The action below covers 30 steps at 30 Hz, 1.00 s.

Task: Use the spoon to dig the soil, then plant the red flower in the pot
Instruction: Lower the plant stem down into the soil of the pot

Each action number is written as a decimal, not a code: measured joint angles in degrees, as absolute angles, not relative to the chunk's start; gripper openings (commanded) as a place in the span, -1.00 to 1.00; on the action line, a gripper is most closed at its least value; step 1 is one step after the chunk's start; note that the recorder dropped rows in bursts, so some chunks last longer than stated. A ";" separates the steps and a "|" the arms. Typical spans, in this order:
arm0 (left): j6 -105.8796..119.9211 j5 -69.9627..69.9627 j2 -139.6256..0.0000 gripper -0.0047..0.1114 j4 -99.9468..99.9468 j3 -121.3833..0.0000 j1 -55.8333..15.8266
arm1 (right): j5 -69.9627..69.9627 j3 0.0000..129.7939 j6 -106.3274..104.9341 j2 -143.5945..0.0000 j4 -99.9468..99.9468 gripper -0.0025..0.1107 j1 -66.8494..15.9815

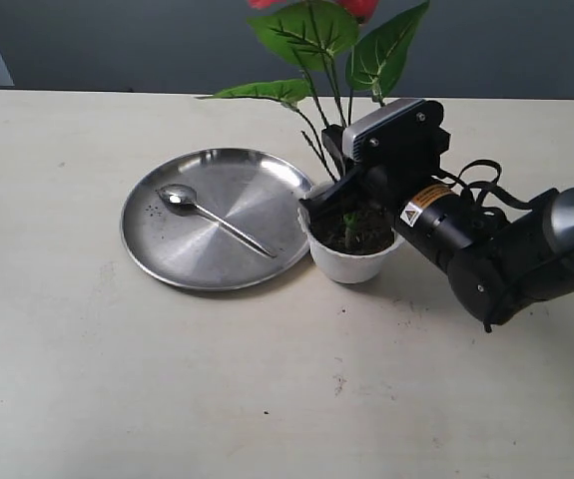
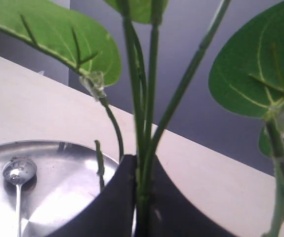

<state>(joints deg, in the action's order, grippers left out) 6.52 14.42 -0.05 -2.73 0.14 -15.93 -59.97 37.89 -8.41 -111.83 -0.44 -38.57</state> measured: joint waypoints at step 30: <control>6.52 14.42 -0.05 -0.91 -2.73 0.14 -15.93 | -51.49 37.78 -12.19 -110.96 -0.45 -0.26 -38.57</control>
<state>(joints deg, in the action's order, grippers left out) 6.52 14.42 -0.05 -2.73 0.14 -15.93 -51.49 37.78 -12.19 -110.96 -0.45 -38.57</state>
